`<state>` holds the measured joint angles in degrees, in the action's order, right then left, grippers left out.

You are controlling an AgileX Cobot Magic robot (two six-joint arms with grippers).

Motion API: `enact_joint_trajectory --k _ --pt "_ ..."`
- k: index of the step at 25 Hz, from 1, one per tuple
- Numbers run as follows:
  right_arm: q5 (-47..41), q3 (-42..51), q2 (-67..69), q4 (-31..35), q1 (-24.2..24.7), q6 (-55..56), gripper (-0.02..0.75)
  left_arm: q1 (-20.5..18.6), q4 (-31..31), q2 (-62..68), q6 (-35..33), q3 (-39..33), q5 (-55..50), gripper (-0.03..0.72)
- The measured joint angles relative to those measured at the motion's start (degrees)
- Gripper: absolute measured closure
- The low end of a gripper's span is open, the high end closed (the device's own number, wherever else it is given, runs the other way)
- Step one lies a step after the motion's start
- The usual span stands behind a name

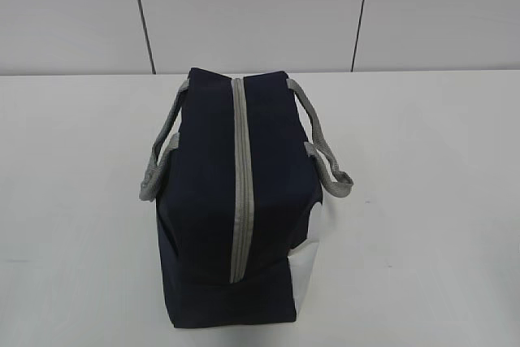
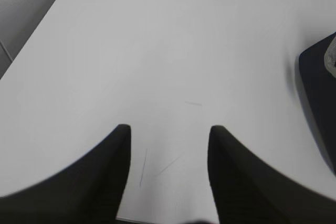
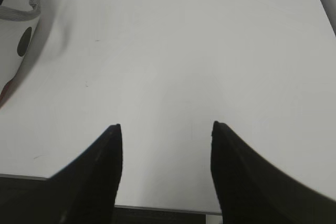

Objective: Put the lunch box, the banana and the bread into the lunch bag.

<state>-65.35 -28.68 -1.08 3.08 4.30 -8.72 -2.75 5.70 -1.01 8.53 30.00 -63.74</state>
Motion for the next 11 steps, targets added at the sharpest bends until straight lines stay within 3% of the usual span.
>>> enact_joint_trajectory --k 11 --pt "0.00 0.00 0.00 0.00 0.00 0.00 0.315 0.00 0.00 0.00 0.00 0.00 0.00 0.335"
